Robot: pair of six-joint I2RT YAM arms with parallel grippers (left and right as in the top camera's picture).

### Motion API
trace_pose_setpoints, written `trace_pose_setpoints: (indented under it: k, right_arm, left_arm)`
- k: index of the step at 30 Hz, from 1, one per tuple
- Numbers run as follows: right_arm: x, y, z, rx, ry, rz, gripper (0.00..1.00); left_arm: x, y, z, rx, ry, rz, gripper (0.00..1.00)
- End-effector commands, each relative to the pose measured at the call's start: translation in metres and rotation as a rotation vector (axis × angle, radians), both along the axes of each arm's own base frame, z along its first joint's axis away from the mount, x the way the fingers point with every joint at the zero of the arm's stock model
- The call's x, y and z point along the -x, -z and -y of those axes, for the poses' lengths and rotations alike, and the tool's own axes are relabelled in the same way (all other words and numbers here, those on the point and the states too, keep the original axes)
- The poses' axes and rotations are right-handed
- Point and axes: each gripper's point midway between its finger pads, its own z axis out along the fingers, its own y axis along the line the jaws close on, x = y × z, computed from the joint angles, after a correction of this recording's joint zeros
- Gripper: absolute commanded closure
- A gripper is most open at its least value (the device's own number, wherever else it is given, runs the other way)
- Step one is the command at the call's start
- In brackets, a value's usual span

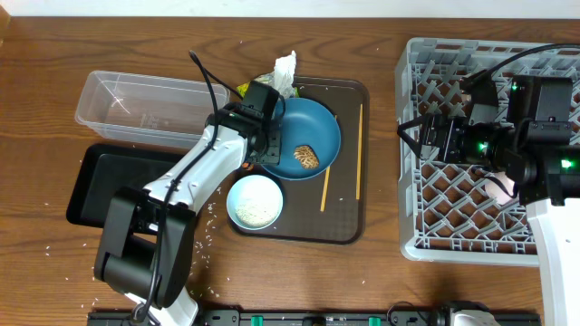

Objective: Sort waste into correct bins and load items into the dishwasher rack
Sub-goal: 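Grasp the rim of the teal bowl with the left gripper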

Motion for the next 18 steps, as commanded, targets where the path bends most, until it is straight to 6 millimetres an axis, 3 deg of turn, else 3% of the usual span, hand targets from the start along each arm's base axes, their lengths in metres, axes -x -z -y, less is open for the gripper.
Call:
trace_pose_setpoints:
  k: [1, 10, 18]
  right_arm:
    - [-0.001, 0.000, -0.003, 0.008, -0.016, 0.007, 0.07]
    - [-0.001, 0.000, -0.003, 0.008, -0.016, 0.005, 0.08]
    - [-0.001, 0.000, -0.003, 0.008, -0.016, 0.005, 0.09]
  left_arm:
    - [0.005, 0.003, 0.014, 0.081, 0.020, -0.028, 0.53]
    - [0.007, 0.006, 0.009, 0.101, -0.154, -0.062, 0.56]
    - [-0.002, 0.016, -0.005, 0.016, -0.185, -0.023, 0.56]
